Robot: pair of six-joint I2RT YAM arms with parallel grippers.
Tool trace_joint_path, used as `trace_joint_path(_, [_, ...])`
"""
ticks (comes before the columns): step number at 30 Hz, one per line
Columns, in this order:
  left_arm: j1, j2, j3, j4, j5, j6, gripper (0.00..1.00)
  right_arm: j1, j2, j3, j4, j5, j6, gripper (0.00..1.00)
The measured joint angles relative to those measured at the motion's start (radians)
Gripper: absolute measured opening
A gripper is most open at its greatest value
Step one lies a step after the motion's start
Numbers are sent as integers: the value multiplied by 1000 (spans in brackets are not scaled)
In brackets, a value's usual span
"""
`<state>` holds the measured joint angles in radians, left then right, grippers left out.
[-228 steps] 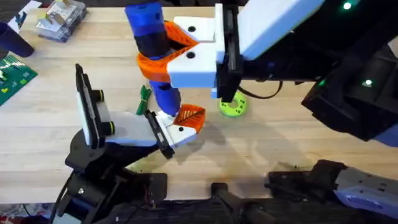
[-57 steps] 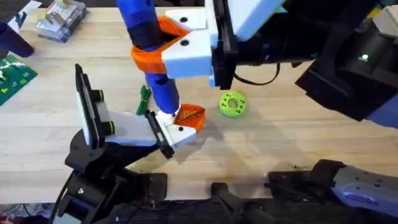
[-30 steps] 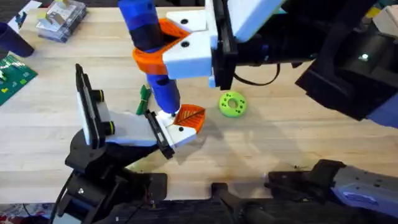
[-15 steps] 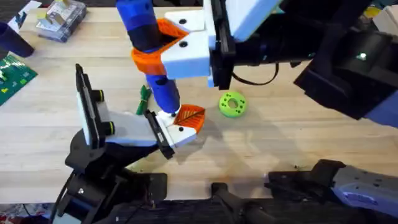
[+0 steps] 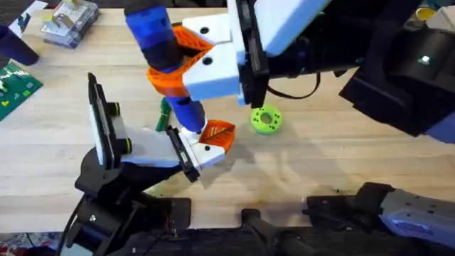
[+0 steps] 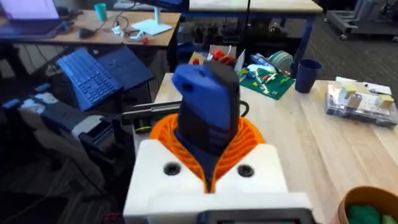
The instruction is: Pick up the gripper from the table and insert it into the empty holder that is missing its gripper. Then pick up a screw, insert it into the mounting hole, and use the screwdriver to tighten it. Finally, clean up the table by picking up the vegetable and placing it into the bucket.
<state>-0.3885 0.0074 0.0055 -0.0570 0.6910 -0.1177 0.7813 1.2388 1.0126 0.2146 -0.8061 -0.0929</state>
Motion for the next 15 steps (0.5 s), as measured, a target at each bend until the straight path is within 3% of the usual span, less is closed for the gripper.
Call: trace_joint_path(15, [0,0,0,0,-3,-3,18,2,0,0,-1,-12,-32,26])
